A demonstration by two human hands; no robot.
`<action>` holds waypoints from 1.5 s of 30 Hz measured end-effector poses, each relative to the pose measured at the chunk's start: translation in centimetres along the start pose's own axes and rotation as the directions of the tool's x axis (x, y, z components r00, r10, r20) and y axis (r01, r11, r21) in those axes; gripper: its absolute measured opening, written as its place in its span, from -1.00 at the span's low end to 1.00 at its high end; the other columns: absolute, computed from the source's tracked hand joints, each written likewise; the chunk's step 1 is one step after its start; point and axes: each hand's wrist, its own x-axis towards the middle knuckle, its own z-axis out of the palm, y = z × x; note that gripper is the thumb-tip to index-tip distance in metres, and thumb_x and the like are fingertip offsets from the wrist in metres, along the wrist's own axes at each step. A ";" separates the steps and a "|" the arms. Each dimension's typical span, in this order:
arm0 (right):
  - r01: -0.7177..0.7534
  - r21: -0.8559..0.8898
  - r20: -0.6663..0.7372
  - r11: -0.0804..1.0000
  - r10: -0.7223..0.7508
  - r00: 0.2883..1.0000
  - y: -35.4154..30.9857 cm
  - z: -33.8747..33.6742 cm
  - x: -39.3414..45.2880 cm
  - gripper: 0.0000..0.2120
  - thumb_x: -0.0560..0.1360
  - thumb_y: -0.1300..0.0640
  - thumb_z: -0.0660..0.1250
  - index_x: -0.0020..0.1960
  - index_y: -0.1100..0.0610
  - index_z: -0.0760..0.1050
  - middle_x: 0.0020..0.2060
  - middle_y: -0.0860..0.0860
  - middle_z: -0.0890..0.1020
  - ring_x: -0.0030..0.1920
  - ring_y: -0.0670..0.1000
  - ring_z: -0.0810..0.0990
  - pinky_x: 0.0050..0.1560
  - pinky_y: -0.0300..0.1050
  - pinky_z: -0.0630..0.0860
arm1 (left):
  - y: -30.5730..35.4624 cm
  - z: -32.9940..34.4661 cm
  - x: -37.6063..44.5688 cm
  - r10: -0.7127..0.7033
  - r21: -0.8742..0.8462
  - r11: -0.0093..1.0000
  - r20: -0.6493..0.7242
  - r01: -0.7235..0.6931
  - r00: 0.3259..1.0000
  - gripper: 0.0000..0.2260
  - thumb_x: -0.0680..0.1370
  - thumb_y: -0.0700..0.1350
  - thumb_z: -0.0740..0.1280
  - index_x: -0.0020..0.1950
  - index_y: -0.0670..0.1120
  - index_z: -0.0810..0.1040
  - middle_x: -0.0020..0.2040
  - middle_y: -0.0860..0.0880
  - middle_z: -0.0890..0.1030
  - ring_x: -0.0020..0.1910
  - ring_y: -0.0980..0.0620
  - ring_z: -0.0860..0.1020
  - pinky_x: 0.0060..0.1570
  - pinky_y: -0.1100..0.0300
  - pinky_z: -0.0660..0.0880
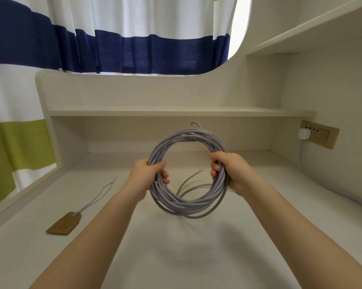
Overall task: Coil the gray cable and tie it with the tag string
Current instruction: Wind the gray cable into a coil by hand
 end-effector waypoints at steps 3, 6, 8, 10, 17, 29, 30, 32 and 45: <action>-0.120 0.095 -0.065 0.988 0.126 0.990 0.7 -0.1 0.0 -0.77 0.52 0.25 0.21 -0.32 0.21 0.38 -0.68 -0.02 0.40 -0.63 -0.05 0.43 -0.55 -0.29 0.43 | -0.7 0.4 0.3 -0.161 -0.024 0.987 -0.009 0.160 0.987 -0.87 0.51 -0.23 0.30 -0.22 -0.23 0.49 -0.54 -0.06 0.55 -0.60 0.05 0.54 -0.54 0.24 0.52; -0.217 0.167 -0.110 0.962 0.237 0.965 1.3 -0.4 0.1 -0.71 0.52 0.24 0.21 -0.38 0.20 0.36 -0.69 -0.01 0.40 -0.66 -0.05 0.42 -0.58 -0.32 0.41 | -1.3 0.8 0.4 -0.315 -0.143 0.938 0.032 0.316 0.949 -0.81 0.53 -0.20 0.27 -0.26 -0.25 0.48 -0.46 -0.10 0.53 -0.57 0.05 0.55 -0.53 0.23 0.52; -0.267 0.200 -0.124 0.943 0.295 0.947 1.8 -0.6 0.1 -0.69 0.52 0.23 0.22 -0.40 0.19 0.35 -0.69 -0.01 0.40 -0.66 -0.06 0.42 -0.59 -0.32 0.42 | -1.7 0.9 0.3 -0.371 -0.265 0.884 0.101 0.384 0.923 -0.76 0.55 -0.17 0.22 -0.24 -0.28 0.49 -0.48 -0.11 0.57 -0.56 0.03 0.57 -0.52 0.26 0.54; -0.298 0.235 -0.137 0.925 0.335 0.932 2.4 -0.8 0.1 -0.68 0.52 0.24 0.21 -0.41 0.19 0.35 -0.70 -0.01 0.41 -0.67 -0.06 0.42 -0.60 -0.32 0.42 | -2.2 1.0 0.1 -0.385 -0.345 0.839 0.170 0.421 0.907 -0.72 0.56 -0.12 0.19 -0.18 -0.30 0.52 -0.43 -0.14 0.61 -0.48 0.00 0.60 -0.45 0.24 0.58; -0.359 0.379 -0.204 0.853 0.455 0.867 4.2 -2.3 -0.2 -0.68 0.51 0.24 0.21 -0.42 0.21 0.36 -0.71 0.02 0.42 -0.70 -0.04 0.41 -0.60 -0.32 0.44 | -4.8 1.5 -0.9 -0.435 -0.392 0.755 0.302 0.526 0.848 -0.67 0.56 0.03 0.15 -0.11 -0.23 0.52 -0.18 -0.19 0.52 -0.21 -0.11 0.52 -0.21 0.04 0.55; -0.264 0.574 -0.274 0.775 0.486 0.830 6.0 -3.6 -0.4 -0.61 0.55 0.22 0.15 -0.46 0.17 0.27 -0.75 -0.01 0.37 -0.76 -0.07 0.37 -0.71 -0.35 0.32 | -8.1 2.7 -2.9 -0.699 0.082 0.684 0.358 0.725 0.619 -0.48 0.61 0.08 0.02 0.01 -0.38 0.46 -0.29 -0.31 0.67 -0.32 -0.17 0.67 -0.37 0.12 0.62; -0.265 0.577 -0.271 0.772 0.487 0.830 6.0 -3.4 -0.4 -0.61 0.54 0.22 0.16 -0.46 0.17 0.27 -0.75 -0.01 0.38 -0.76 -0.07 0.38 -0.71 -0.35 0.32 | -8.0 3.1 -3.0 -0.686 0.024 0.684 0.361 0.729 0.631 -0.52 0.62 0.04 0.02 0.06 -0.40 0.42 -0.28 -0.33 0.66 -0.28 -0.21 0.66 -0.36 0.09 0.62; -0.251 0.593 -0.268 0.765 0.482 0.834 6.1 -3.2 -0.4 -0.62 0.54 0.23 0.16 -0.45 0.18 0.28 -0.75 0.00 0.38 -0.75 -0.07 0.39 -0.70 -0.35 0.33 | -7.9 3.9 -3.1 -0.657 -0.066 0.696 0.341 0.715 0.672 -0.62 0.63 -0.03 0.02 0.09 -0.35 0.39 -0.30 -0.34 0.65 -0.25 -0.23 0.63 -0.32 0.04 0.61; -0.125 0.542 -0.406 0.831 0.389 0.827 7.3 -2.8 -0.5 -0.78 0.53 0.25 0.21 -0.30 0.21 0.36 -0.54 0.03 0.41 -0.47 -0.01 0.42 -0.43 -0.17 0.45 | -8.2 5.2 -2.8 -0.497 -0.503 0.773 -0.102 0.386 0.862 -0.83 0.40 -0.46 0.12 -0.31 -0.30 0.43 -0.55 -0.16 0.51 -0.48 -0.09 0.52 -0.59 0.23 0.53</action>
